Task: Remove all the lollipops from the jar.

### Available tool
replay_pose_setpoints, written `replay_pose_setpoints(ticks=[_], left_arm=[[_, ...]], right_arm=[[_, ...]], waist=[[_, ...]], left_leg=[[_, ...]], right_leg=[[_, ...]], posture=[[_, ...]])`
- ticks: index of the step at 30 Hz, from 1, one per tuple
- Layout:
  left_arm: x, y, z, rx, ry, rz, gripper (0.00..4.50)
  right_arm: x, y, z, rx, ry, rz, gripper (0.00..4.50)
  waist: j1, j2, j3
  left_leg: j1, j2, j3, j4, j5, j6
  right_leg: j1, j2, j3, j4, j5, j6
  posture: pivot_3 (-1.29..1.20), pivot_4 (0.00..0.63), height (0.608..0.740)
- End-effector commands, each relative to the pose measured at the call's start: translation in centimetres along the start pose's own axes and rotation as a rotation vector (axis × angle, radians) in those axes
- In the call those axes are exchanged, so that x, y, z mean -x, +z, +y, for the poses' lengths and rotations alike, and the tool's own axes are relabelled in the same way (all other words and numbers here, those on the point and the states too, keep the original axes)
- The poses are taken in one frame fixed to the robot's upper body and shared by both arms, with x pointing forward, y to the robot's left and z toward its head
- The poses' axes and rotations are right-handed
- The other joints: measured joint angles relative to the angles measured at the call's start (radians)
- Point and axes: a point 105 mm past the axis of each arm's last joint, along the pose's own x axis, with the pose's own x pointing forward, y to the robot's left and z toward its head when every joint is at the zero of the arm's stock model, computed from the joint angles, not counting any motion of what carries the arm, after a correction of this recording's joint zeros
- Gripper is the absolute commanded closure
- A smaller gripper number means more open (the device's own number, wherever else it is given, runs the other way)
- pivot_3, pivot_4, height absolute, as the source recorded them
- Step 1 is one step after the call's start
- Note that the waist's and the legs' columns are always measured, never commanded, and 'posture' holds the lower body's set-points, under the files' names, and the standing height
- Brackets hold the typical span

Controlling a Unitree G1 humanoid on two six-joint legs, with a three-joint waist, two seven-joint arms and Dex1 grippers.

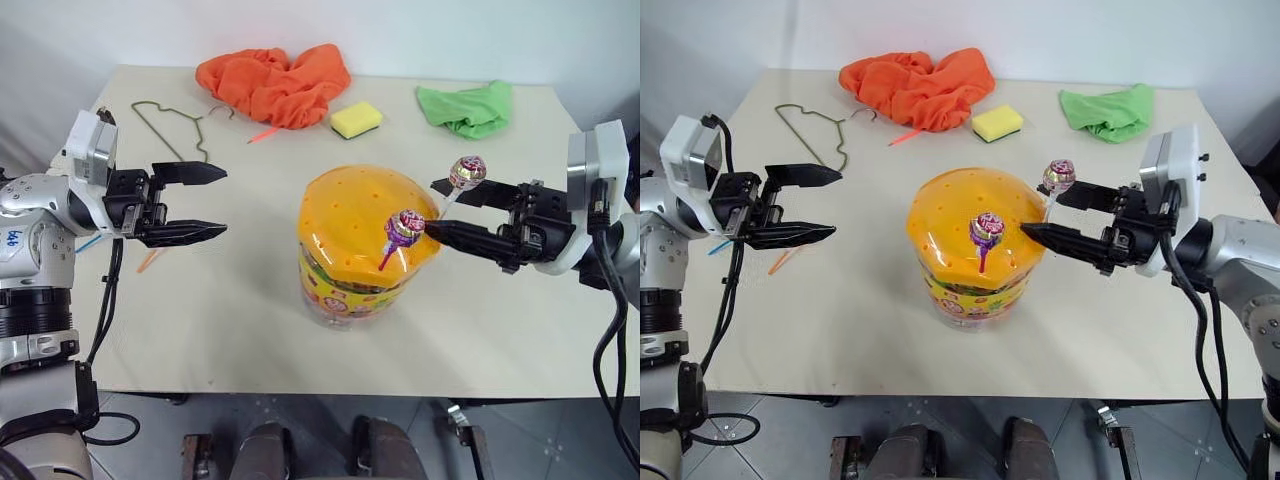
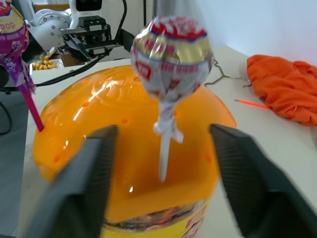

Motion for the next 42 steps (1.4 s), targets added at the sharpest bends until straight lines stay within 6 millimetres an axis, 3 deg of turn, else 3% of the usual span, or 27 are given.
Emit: replay_pose_setpoints(ticks=[1,5,6,13,18,22,25,28,31,37,42], left_arm=[[0.3,1.3,-1.1,-0.049,-0.057,-0.006,0.00],[0.3,1.6,-1.1,-0.021,-0.050,-0.023,0.00],[0.2,1.6,-1.3,-0.024,-0.061,-0.022,0.00],[-0.2,1.4,-1.6,-0.029,-0.119,-0.018,0.00],[-0.7,1.4,-1.5,-0.025,-0.155,-0.038,0.00],[-0.9,1.3,-1.4,-0.019,-0.170,-0.046,0.00],[-1.1,1.1,-1.3,-0.014,-0.187,-0.059,0.00],[-1.4,1.0,-1.3,-0.013,-0.202,-0.068,0.00],[-1.7,1.3,-1.2,-0.019,-0.217,-0.082,0.00],[-2.0,1.4,-1.4,-0.024,-0.234,-0.088,0.00],[-2.0,1.6,-1.5,-0.027,-0.239,-0.091,0.00]], right_arm=[[0.2,0.5,-0.2,0.017,0.002,-0.007,2.99],[0.6,1.3,-0.7,0.044,-0.011,-0.008,4.39],[0.7,1.6,-0.8,0.050,-0.018,-0.011,4.47],[2.1,4.7,-2.1,0.112,-0.146,-0.067,4.47],[4.1,7.8,-3.8,0.147,-0.317,-0.113,4.47],[6.3,8.2,-5.1,0.120,-0.446,-0.057,4.47],[9.8,3.9,-7.2,-0.087,-0.608,0.258,4.47],[12.7,0.1,-8.5,-0.191,-0.735,0.425,4.47],[15.0,-5.0,-9.1,-0.306,-0.829,0.574,4.47],[16.1,-11.8,-9.4,-0.438,-0.910,0.677,4.47],[16.6,-14.3,-10.1,-0.479,-0.970,0.687,4.47]], waist=[[-0.001,0.000,0.000],[-0.003,0.000,0.000],[-0.003,0.000,0.000],[-0.001,0.000,0.000],[-0.001,0.000,0.000],[-0.002,0.000,0.000],[0.003,0.000,0.000],[0.001,-0.002,-0.001],[-0.003,-0.002,-0.002],[-0.011,-0.002,-0.001],[-0.018,-0.001,-0.001]], left_leg=[[0.000,0.000,0.000,0.000,0.000,0.000],[0.000,0.000,0.000,0.000,0.000,0.000],[0.000,0.000,0.000,0.000,0.000,0.000],[0.000,0.000,0.000,0.000,0.000,0.000],[0.000,0.000,0.000,0.000,0.000,0.000],[0.000,0.000,0.000,-0.001,0.000,0.000],[-0.001,0.000,0.000,-0.001,0.000,0.000],[-0.001,0.000,0.001,0.000,0.000,0.000],[-0.001,0.000,0.002,0.000,0.000,0.000],[-0.001,0.000,0.002,-0.001,0.000,0.000],[-0.002,0.000,0.002,-0.001,0.000,0.000]], right_leg=[[0.000,0.000,0.000,0.000,0.000,0.000],[0.000,0.000,0.000,0.000,0.000,0.000],[0.000,0.000,0.000,0.000,0.000,0.000],[0.000,0.000,0.000,0.000,0.000,0.000],[0.000,0.000,0.000,0.000,0.000,0.000],[-0.001,0.000,0.000,0.000,0.000,0.000],[-0.001,0.000,0.000,0.000,0.000,0.000],[-0.001,0.000,0.000,-0.001,0.000,0.000],[-0.001,0.000,0.001,-0.001,0.000,0.000],[-0.003,0.000,0.001,-0.001,0.000,0.000],[-0.003,0.000,0.000,-0.001,0.000,0.000]], posture=[[0.00,0.150,0.740],[0.00,0.150,0.740],[0.00,0.150,0.740],[0.00,0.150,0.740],[0.00,0.150,0.740],[0.00,0.150,0.740],[0.00,0.150,0.740],[0.00,0.150,0.740],[0.00,0.150,0.740],[0.00,0.150,0.740],[0.00,0.150,0.740]])
